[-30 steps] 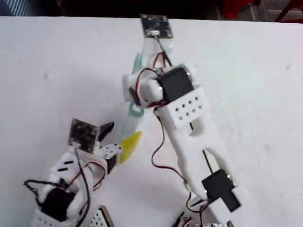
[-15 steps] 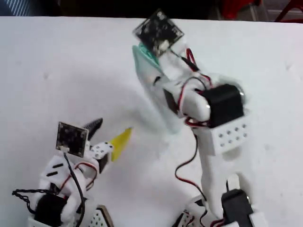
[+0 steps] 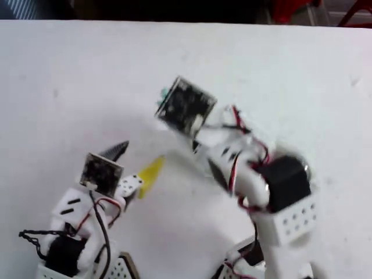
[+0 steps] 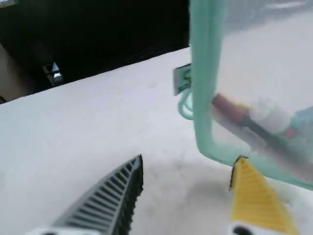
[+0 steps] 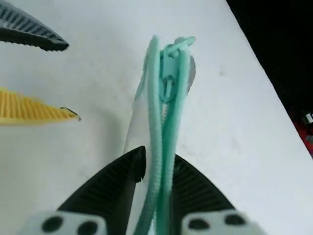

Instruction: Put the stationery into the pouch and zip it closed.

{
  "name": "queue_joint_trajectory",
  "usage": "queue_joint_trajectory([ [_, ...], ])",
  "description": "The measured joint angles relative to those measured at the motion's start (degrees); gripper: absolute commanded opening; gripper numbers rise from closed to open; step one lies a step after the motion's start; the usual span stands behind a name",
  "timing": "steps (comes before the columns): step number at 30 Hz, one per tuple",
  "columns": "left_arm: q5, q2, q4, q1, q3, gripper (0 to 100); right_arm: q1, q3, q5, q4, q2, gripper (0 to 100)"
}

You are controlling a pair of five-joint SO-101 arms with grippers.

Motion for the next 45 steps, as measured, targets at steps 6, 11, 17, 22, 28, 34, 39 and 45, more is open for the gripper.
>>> queue_joint_trajectory([
  [6,-5.54,0.00,0.00,2.37,-1.85,30,-6.15,6.77,-2.99,-4.13,-6.95,1.6],
  [11,-7.12,0.00,0.00,0.09,-5.80,30,-11.43,9.14,-3.16,-4.48,-12.57,1.7],
  [17,-7.12,0.00,0.00,-4.92,-7.03,30,-11.16,26.11,-3.16,-13.19,-22.86,1.6],
  [22,-8.88,-0.09,0.00,-3.25,-4.57,30,-0.09,45.71,-3.16,-24.70,-34.81,1.6],
  [28,-9.05,0.00,-3.16,3.52,1.05,30,7.12,57.85,2.11,-24.26,-50.46,1.6],
  [34,-9.85,0.00,-5.19,12.40,1.58,29,15.03,60.66,10.90,-14.42,-62.95,1.7],
  [39,-11.16,0.09,-5.27,16.62,1.05,27,24.26,60.66,19.69,-8.35,-63.12,2.7],
  [45,-10.81,0.00,-5.27,17.05,0.44,27,23.21,56.09,17.49,-5.45,-63.03,10.3],
])
